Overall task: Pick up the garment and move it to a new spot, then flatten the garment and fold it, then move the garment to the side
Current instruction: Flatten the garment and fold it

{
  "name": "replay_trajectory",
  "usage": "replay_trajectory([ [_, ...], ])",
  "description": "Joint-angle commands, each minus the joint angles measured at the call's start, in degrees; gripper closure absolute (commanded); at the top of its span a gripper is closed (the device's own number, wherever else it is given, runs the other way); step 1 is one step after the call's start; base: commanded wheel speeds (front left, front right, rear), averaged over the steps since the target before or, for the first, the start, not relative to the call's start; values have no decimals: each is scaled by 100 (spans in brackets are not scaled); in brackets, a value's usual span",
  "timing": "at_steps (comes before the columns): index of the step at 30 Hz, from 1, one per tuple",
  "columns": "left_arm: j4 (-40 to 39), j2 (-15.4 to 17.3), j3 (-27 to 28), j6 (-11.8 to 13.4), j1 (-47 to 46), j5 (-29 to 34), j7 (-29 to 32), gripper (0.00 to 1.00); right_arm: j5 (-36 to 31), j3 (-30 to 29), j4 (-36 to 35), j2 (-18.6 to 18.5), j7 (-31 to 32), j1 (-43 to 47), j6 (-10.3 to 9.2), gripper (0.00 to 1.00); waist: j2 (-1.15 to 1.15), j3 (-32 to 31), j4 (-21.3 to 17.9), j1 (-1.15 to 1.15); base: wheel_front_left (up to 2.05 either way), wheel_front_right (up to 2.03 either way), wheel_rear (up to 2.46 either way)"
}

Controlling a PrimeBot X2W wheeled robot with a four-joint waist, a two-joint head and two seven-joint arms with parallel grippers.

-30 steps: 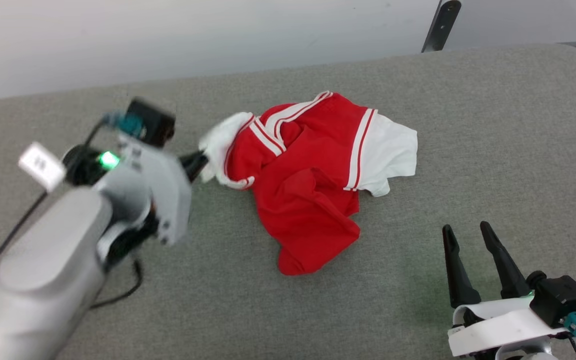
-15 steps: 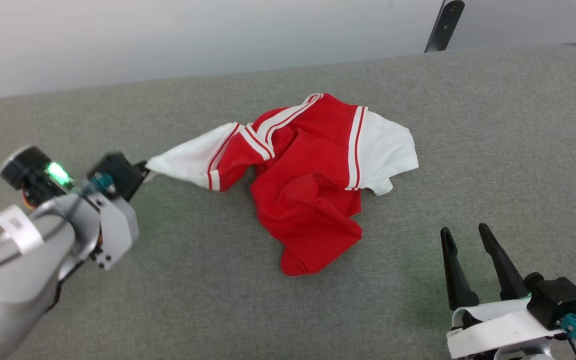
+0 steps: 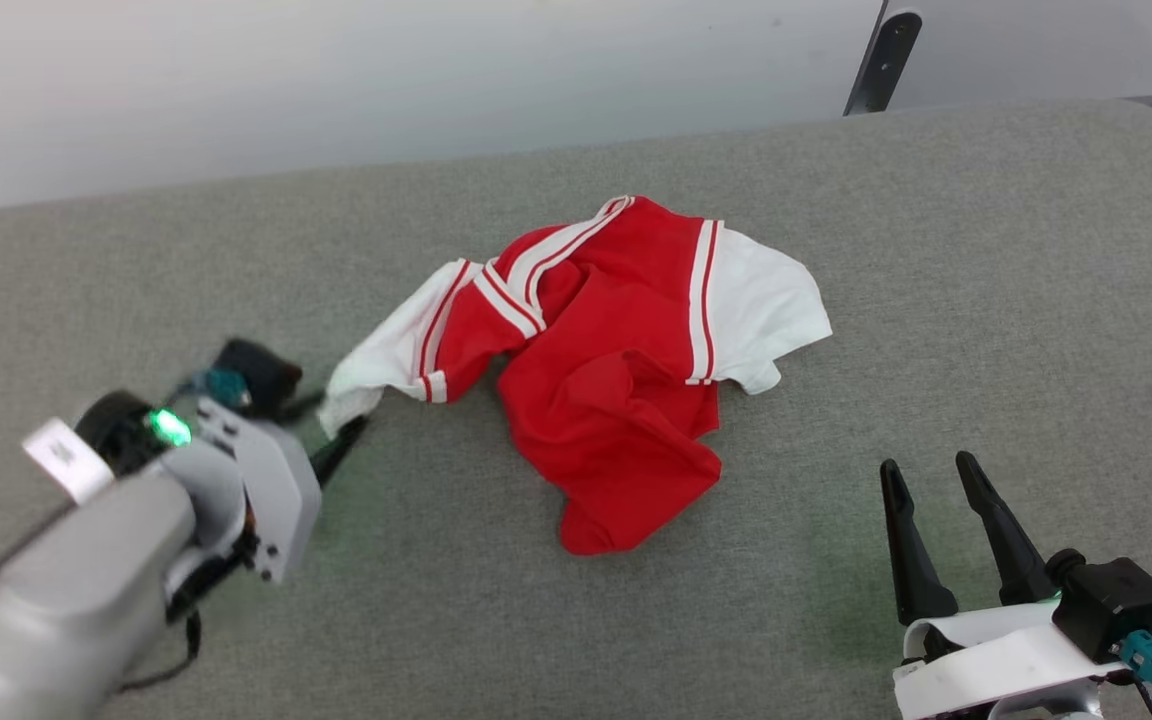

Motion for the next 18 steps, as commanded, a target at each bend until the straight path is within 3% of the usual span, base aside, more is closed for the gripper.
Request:
replay_trajectory([
  [1,-91,103,2,9,-143,-88,6,0,26,-21,-11,6,-32,72,-6,0,-1,-10,3,0,0,0,0],
  [6,-699,592,49,8,-618,-764,157,0,63,-2,-41,7,-32,60,-6,0,-1,43,-30,0,0,0,0],
  [9,-660,753,154,7,-889,-1051,277,0,93,60,-68,7,-32,-8,-6,0,-1,174,-104,0,0,0,0],
  [18,639,257,226,7,-1422,-1475,895,0,125,58,-144,8,-32,-254,-6,0,-1,763,-440,0,0,0,0],
])
